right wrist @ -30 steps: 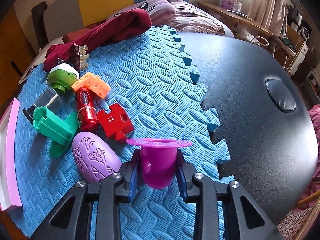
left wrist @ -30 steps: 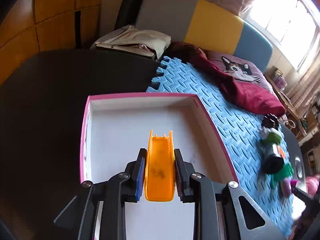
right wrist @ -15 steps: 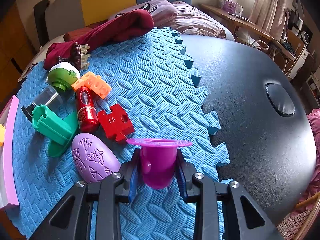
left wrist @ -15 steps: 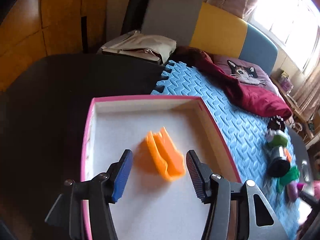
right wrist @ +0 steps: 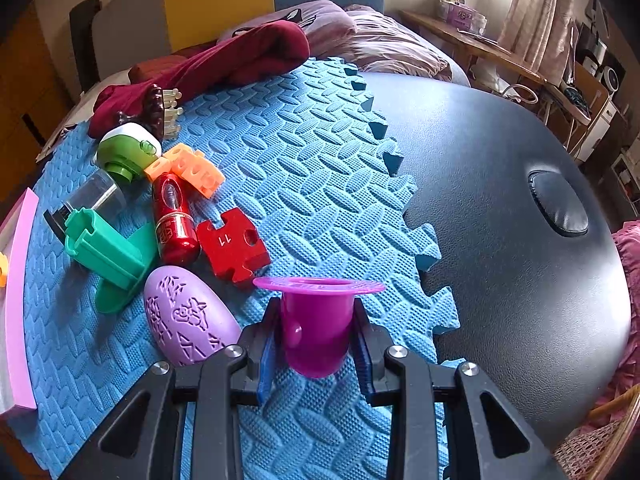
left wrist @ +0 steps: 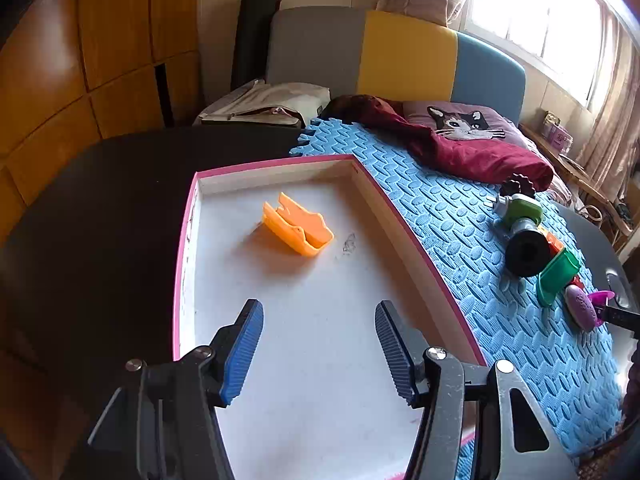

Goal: Organize rigid objects
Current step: 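Carry the magenta cup into the white tray and open the right tool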

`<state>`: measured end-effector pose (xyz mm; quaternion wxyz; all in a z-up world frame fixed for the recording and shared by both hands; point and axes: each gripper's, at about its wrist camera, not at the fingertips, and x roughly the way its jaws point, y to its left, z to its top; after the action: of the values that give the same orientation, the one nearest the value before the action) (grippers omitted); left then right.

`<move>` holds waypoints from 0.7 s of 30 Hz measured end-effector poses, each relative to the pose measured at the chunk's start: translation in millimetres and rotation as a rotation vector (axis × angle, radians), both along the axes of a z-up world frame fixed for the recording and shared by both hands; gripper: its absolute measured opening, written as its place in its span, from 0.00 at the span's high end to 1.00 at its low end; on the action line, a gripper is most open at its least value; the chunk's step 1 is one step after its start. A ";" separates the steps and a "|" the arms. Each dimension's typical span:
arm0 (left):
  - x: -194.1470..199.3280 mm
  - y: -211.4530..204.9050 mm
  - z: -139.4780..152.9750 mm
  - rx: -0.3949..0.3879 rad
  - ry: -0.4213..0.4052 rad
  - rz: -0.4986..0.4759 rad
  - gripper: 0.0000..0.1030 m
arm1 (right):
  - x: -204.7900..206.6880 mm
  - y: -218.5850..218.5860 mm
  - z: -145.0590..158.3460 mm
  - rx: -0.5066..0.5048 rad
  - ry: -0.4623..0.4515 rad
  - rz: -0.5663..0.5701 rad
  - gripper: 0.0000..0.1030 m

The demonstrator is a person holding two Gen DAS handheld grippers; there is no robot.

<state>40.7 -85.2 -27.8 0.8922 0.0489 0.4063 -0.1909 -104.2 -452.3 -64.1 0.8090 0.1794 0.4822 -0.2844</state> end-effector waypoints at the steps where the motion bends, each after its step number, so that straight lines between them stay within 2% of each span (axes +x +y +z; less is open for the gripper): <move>1: -1.3 -0.3 0.6 0.002 -0.001 0.001 0.41 | 0.1 0.3 0.2 0.000 0.000 0.001 0.69; 10: -8.5 5.8 -1.1 0.021 -0.003 0.041 0.39 | -3.6 -1.5 7.0 -0.006 -0.038 -0.019 0.69; 15: -9.1 8.9 -3.5 0.023 0.004 0.053 0.39 | -10.2 1.7 22.7 -0.011 -0.150 0.001 0.69; 21: -7.8 18.0 -6.1 0.011 0.017 0.074 0.39 | -11.1 18.1 41.5 -0.039 -0.264 0.090 0.69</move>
<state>32.9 -67.2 -33.9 0.8949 0.0370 0.4165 -0.1559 -115.4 -434.2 -22.6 0.8806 0.1780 0.3734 -0.2311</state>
